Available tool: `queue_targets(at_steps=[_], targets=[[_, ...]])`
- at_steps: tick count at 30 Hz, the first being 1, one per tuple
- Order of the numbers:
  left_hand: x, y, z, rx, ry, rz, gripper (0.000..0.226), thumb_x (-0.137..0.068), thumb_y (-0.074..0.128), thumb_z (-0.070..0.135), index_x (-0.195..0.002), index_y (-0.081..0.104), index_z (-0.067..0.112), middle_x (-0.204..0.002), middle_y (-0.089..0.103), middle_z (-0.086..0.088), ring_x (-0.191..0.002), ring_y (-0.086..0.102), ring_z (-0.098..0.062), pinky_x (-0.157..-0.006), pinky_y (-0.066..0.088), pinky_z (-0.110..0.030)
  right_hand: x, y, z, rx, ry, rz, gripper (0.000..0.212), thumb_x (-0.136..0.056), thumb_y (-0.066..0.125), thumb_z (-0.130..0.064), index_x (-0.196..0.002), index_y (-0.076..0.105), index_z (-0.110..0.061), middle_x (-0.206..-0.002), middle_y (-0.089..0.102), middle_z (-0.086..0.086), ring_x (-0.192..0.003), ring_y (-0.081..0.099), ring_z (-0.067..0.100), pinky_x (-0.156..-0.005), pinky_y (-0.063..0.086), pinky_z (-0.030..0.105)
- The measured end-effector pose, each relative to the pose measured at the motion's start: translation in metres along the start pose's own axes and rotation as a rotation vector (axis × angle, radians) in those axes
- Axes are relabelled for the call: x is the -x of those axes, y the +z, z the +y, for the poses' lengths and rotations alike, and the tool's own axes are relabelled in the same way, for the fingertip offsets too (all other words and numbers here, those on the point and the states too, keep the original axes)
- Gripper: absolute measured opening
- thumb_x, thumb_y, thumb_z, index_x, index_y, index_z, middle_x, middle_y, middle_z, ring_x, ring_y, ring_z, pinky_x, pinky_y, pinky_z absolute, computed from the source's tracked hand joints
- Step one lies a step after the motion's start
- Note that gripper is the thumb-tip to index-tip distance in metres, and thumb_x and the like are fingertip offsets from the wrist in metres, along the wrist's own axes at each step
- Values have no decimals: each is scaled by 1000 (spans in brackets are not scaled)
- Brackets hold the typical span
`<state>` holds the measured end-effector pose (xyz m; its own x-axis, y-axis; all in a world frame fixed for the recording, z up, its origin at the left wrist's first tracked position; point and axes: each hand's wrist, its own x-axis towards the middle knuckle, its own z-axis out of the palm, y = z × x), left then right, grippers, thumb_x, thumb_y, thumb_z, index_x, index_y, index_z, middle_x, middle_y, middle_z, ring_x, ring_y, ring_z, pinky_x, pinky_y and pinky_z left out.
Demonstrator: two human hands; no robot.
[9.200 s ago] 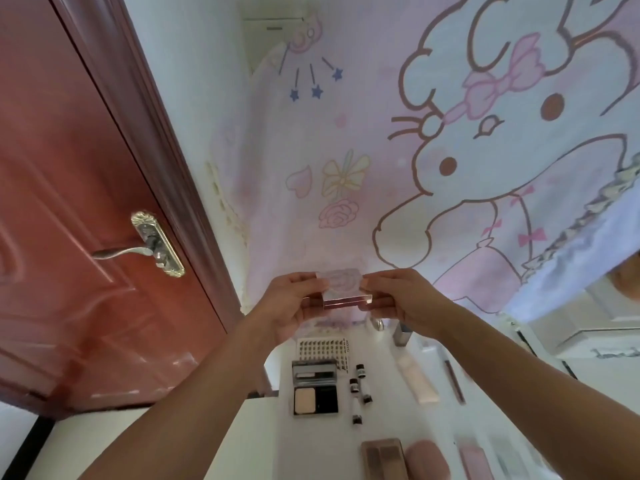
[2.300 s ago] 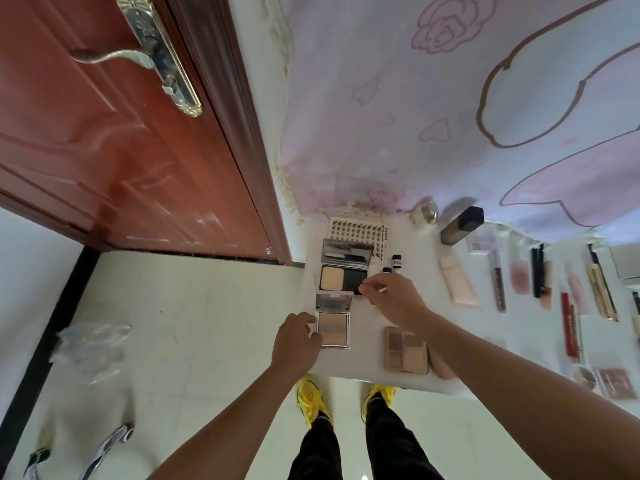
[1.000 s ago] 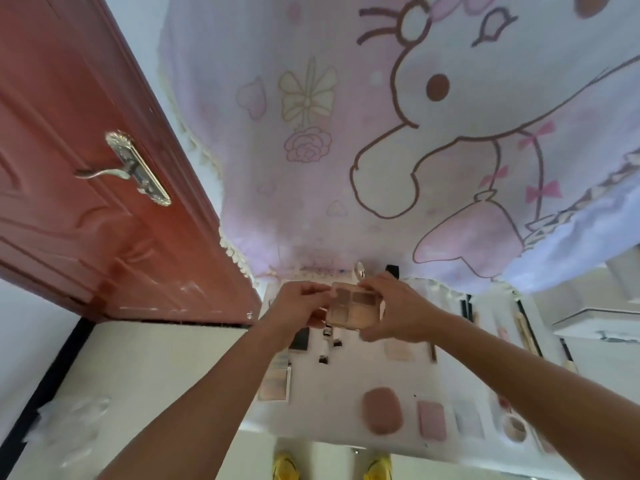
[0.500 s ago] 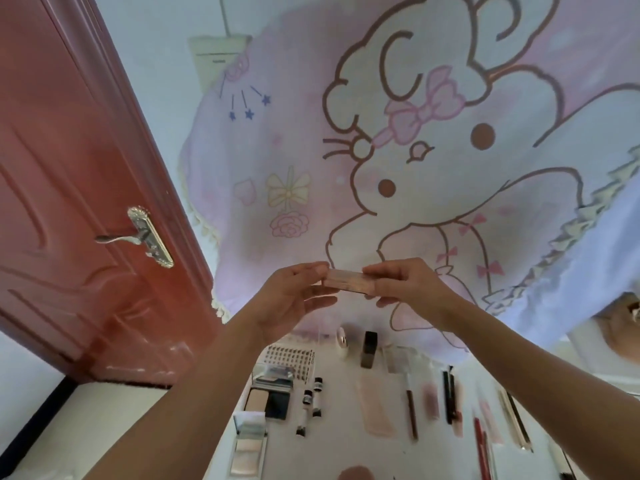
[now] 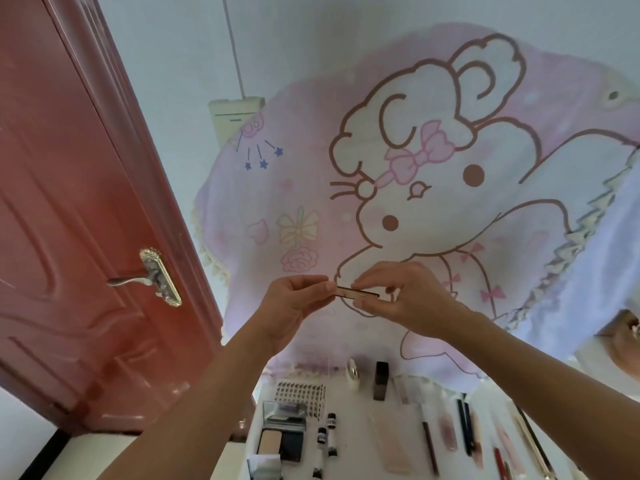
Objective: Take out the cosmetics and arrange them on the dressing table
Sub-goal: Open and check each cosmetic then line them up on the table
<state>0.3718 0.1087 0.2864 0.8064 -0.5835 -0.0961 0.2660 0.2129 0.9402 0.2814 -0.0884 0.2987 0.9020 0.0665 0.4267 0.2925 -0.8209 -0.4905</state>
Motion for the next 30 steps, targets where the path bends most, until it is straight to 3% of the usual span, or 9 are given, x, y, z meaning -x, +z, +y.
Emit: queue_targets(at_steps=[4,10,19,24,30], targets=[[3,-9,2,-23,-12,-5,45,-65,75,8,-105,63,-9,-99,65,-24,-98,64,-32,-98,51,-36,-3,12,-7,15,-27,20,36,-83,58,-62,-100,76,-36,-83,72,-19,-71,65,6,-63,54,35],[8,-24,0,-63,-12,-9,49,-65,76,7,-109,62,-9,-106,61,-29,-99,64,-31,-98,51,-36,-8,18,-22,49,-37,26,38,-85,53,-61,-89,79,-33,-73,71,-17,-59,61,7,-54,53,37],[11,-40,-7,-83,-31,-27,47,-66,75,5,-109,62,-8,-105,62,-28,-97,64,-30,-97,52,-35,-5,28,-32,290,-162,-110,48,-94,33,-48,-99,76,-26,-71,67,-11,-52,54,9,-52,49,28],[8,-43,-10,-56,-27,-34,48,-64,76,5,-109,64,-6,-100,64,-23,-97,64,-30,-98,51,-34,3,39,-28,395,-255,2,39,-98,36,-33,-89,70,-16,-66,60,-6,-49,50,11,-44,45,27],[8,-44,-15,-37,-10,-116,47,-67,75,2,-112,66,-3,-104,70,-19,-101,65,-29,-99,49,-38,-2,34,-25,324,-192,68,38,-98,37,-30,-97,70,-13,-75,68,-3,-53,52,7,-51,39,15]])
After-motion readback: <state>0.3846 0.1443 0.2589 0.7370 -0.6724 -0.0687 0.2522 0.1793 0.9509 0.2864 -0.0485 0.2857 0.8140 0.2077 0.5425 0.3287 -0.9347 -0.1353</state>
